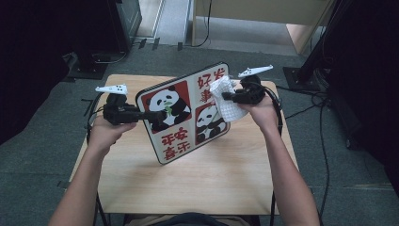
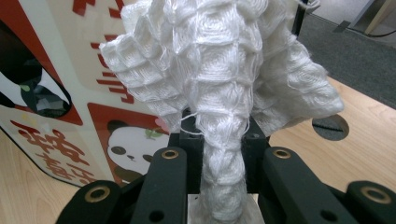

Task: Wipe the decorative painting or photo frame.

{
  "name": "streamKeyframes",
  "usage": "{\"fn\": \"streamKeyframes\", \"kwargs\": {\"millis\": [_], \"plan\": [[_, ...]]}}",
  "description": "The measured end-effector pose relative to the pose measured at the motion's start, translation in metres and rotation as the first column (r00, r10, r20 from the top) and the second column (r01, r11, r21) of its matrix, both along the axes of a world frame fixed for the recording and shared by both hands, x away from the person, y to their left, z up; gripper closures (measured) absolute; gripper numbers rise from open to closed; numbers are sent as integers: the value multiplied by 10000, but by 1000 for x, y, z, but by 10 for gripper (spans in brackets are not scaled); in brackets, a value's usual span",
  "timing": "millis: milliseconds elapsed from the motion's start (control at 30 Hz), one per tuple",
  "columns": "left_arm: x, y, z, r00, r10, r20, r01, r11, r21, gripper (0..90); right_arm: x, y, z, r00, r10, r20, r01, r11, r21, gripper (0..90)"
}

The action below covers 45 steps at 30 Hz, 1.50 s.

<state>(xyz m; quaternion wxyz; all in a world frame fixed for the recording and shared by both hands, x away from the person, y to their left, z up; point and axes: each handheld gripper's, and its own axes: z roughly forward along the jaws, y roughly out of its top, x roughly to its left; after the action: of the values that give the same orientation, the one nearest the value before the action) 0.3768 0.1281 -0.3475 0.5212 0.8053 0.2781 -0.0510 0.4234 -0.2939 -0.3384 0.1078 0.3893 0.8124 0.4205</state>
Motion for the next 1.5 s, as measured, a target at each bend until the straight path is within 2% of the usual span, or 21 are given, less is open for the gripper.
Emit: {"fn": "streamKeyframes", "kwargs": {"millis": [267, 1000, 1333, 1500], "plan": [[-1, 0, 0, 10000, 65, -18, -65, 10000, 8, 787, -3, -1, -8, 10000, -69, -42, 69, 9999, -111, 773], [0, 0, -1, 9998, 107, -178, -109, 9999, -128, 780, -7, 0, -28, 9987, 6, -506, -17, 9998, -206, 772], [-2, -1, 0, 9998, 200, -83, -200, 9998, -15, 782, -10, -1, -37, 9969, 1, -791, -23, 9996, -269, 773], [-3, -2, 1, 9996, 259, 148, -260, 9996, 64, 787, -11, -3, -41, 9962, -21, -872, -7, 9995, -317, 773]]}}
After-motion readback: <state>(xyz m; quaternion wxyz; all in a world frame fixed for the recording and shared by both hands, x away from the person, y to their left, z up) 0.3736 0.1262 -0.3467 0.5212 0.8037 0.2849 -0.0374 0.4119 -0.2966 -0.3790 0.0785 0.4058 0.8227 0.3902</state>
